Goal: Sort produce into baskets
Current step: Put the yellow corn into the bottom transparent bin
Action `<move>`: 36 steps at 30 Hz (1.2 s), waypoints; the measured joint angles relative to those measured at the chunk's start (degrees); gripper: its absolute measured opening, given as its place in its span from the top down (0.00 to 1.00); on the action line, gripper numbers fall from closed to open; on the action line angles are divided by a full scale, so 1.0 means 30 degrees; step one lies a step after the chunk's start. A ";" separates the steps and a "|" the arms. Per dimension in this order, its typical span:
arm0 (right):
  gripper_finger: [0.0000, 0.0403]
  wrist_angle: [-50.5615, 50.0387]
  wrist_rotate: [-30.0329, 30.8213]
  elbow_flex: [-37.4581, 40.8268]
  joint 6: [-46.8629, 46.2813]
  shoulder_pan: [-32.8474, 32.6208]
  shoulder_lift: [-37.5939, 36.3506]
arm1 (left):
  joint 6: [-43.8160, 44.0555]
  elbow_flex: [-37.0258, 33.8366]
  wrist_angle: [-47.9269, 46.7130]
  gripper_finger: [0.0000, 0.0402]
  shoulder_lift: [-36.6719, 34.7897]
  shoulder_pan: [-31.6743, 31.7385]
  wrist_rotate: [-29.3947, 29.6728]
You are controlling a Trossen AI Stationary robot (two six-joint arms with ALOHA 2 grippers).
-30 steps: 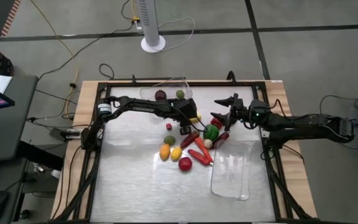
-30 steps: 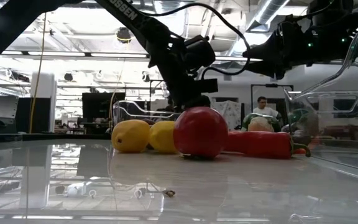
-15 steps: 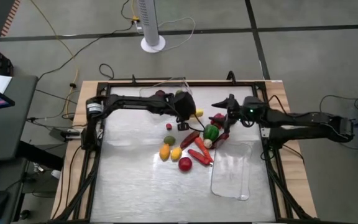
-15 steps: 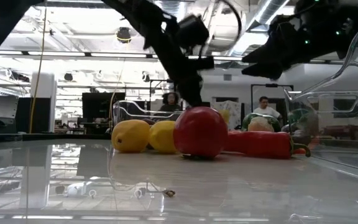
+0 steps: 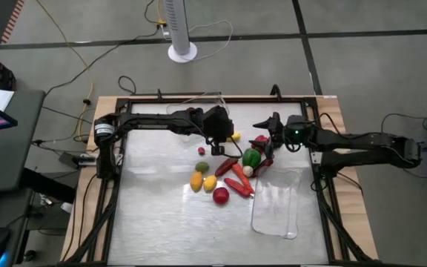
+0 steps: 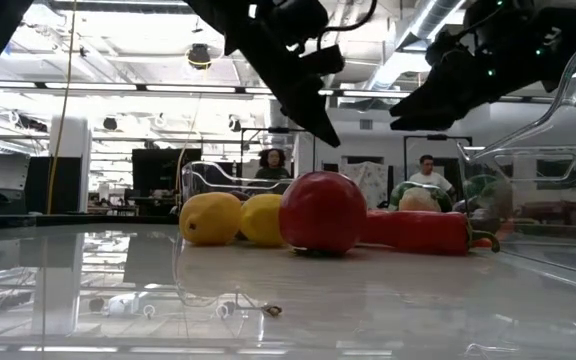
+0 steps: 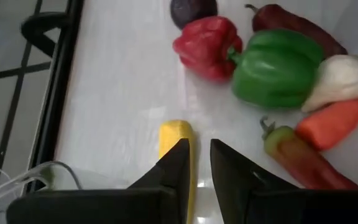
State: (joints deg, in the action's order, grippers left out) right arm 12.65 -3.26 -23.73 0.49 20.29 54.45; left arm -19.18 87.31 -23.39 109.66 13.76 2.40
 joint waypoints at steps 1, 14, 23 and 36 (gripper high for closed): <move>0.08 -0.0047 0.0013 0.0000 0.0002 0.0002 0.0164 | 0.0107 0.0007 0.0129 0.87 0.0148 0.0003 0.0121; 0.08 -0.3018 0.0076 -0.2039 0.0492 0.0038 0.3274 | 0.0026 0.0000 0.1278 0.51 0.2518 0.0030 0.0342; 0.08 -0.2381 0.0113 -0.2142 0.0863 0.0053 0.3639 | -0.0076 -0.0004 0.1993 0.32 0.4085 0.0759 0.0946; 0.08 -0.2578 0.0113 -0.2142 0.0963 0.0162 0.3072 | -0.0846 0.0000 0.0776 0.61 0.4715 0.0956 0.0271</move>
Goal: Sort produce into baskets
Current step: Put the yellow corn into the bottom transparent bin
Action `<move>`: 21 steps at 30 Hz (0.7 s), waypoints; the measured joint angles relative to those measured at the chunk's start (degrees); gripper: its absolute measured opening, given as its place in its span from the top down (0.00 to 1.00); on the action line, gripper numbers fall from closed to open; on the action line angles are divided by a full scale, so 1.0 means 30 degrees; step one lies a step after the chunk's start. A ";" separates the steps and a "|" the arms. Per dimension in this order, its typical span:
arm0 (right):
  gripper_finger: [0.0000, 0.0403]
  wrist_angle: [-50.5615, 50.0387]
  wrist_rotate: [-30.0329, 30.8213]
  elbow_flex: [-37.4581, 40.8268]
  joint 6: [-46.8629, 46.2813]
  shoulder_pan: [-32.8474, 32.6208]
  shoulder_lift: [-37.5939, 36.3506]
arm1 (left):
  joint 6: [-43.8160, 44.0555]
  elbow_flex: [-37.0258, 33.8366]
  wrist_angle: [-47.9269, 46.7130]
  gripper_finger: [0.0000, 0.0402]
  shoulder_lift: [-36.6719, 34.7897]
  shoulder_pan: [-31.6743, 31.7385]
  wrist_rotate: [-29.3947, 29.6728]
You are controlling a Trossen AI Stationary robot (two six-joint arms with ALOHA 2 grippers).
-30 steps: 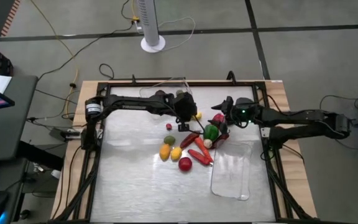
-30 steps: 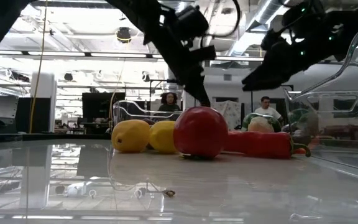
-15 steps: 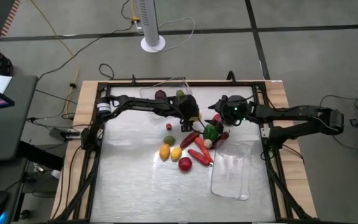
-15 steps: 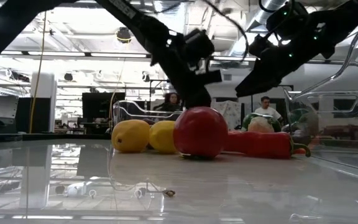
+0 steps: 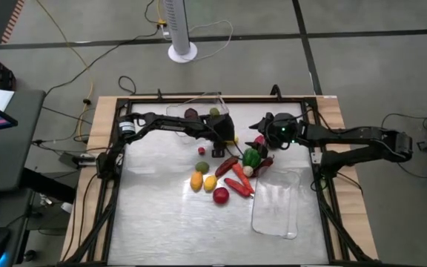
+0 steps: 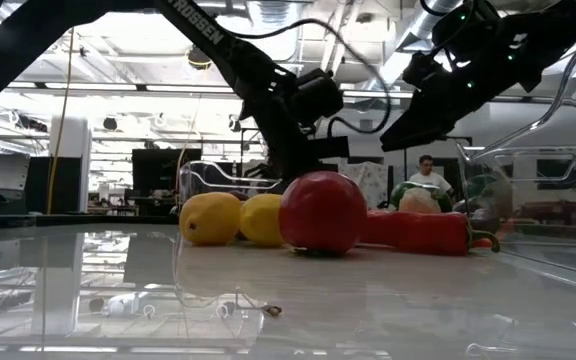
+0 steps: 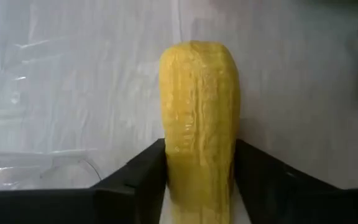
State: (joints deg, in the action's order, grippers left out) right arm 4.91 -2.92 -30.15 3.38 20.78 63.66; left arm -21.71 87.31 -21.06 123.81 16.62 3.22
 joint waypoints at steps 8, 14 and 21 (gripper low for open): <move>0.08 0.0063 0.0000 0.0000 -0.0058 0.0000 -0.0006 | -0.0128 0.0022 -0.0207 0.76 -0.0102 -0.0174 0.0208; 0.08 0.0065 0.0000 0.0000 -0.0035 0.0041 -0.0032 | -0.1099 0.1095 -0.2025 0.75 -0.0251 -0.0598 0.1942; 0.08 -0.0442 0.0385 0.0000 0.0000 0.0061 -0.1577 | -0.1298 0.3935 -0.5109 0.73 -0.0637 -0.0780 0.2589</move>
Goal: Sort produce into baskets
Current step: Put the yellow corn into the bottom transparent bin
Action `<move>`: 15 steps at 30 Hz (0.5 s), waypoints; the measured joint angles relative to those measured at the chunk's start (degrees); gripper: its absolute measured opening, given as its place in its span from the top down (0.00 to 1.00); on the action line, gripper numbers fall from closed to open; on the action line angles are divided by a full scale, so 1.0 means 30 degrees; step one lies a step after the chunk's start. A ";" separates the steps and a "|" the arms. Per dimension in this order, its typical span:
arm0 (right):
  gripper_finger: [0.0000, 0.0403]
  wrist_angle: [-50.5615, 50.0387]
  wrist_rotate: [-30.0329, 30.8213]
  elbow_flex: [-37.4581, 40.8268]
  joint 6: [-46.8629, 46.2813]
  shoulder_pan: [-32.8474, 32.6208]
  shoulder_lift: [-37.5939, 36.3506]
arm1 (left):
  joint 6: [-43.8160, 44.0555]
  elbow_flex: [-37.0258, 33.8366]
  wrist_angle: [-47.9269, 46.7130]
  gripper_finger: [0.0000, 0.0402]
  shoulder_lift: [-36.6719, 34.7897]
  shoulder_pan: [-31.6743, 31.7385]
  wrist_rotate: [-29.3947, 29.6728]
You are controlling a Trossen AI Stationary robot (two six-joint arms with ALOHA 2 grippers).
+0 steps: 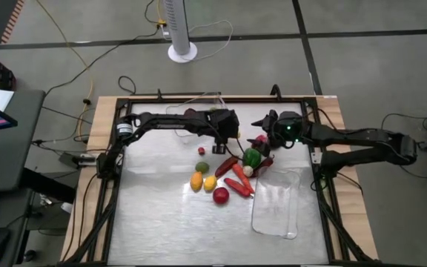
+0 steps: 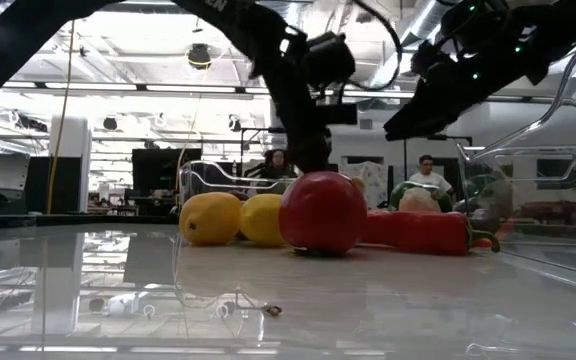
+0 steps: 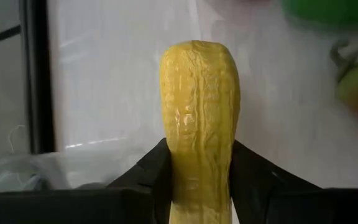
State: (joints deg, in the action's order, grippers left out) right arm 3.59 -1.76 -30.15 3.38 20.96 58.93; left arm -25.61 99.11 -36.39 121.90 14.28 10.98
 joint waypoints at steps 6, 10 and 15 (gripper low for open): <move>0.08 -0.1105 0.0191 0.0000 0.0343 -0.0572 -0.0951 | 0.0727 0.1334 0.0200 0.73 -0.0024 -0.0089 -0.0912; 0.09 -0.1128 0.0709 0.0000 0.0782 -0.1073 -0.0696 | 0.0921 0.1340 0.1363 0.73 -0.0041 -0.0459 -0.1629; 0.14 -0.1220 0.1641 0.0000 0.1201 -0.1255 -0.0500 | 0.0233 0.1340 0.2551 0.73 -0.0041 -0.1073 -0.1741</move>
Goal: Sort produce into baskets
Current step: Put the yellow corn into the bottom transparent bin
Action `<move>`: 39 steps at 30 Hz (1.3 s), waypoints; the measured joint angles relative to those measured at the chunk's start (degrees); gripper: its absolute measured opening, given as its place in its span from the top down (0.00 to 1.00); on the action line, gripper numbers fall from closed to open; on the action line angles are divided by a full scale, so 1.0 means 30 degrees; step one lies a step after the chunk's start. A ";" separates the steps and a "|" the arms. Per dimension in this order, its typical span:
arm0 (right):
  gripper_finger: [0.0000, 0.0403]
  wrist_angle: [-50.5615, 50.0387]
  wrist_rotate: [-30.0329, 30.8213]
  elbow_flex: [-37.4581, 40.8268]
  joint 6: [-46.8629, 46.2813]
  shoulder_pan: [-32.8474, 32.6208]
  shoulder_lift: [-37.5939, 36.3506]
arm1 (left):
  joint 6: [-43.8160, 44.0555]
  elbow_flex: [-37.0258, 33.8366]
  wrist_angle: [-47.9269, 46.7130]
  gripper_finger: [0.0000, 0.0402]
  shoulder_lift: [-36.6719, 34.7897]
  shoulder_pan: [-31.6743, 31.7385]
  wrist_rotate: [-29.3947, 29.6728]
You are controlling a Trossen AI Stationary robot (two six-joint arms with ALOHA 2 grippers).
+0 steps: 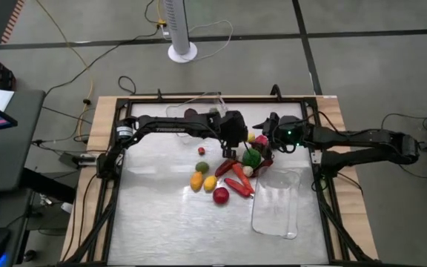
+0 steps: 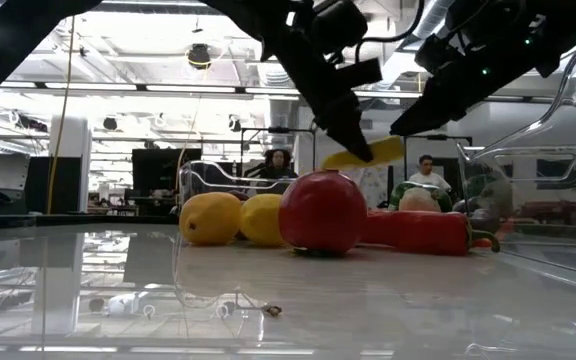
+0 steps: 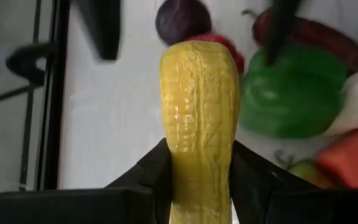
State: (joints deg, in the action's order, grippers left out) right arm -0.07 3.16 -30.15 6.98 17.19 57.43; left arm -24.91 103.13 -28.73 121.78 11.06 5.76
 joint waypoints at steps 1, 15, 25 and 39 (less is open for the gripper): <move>0.15 -0.0133 0.0257 0.0000 0.0080 0.0000 -0.0007 | -0.0112 -0.0003 0.0192 0.73 0.0000 -0.0113 0.0010; 0.31 -0.1020 0.0387 0.0000 0.0554 -0.0503 0.0000 | -0.0837 -0.0007 0.1551 0.73 0.0000 -0.0566 0.1122; 0.57 -0.1040 0.0546 0.0000 0.0916 -0.0452 -0.0007 | -0.0968 -0.0007 0.1727 0.72 0.0000 -0.0595 0.1110; 0.52 -0.2501 0.0546 -0.0382 0.0260 -0.0636 -0.0200 | 0.0396 -0.0013 -0.0019 0.26 -0.1450 -0.1163 0.2539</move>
State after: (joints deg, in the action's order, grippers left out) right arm -7.57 4.80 -31.30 7.76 15.28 56.83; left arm -23.72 103.09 -28.79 117.43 7.57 13.38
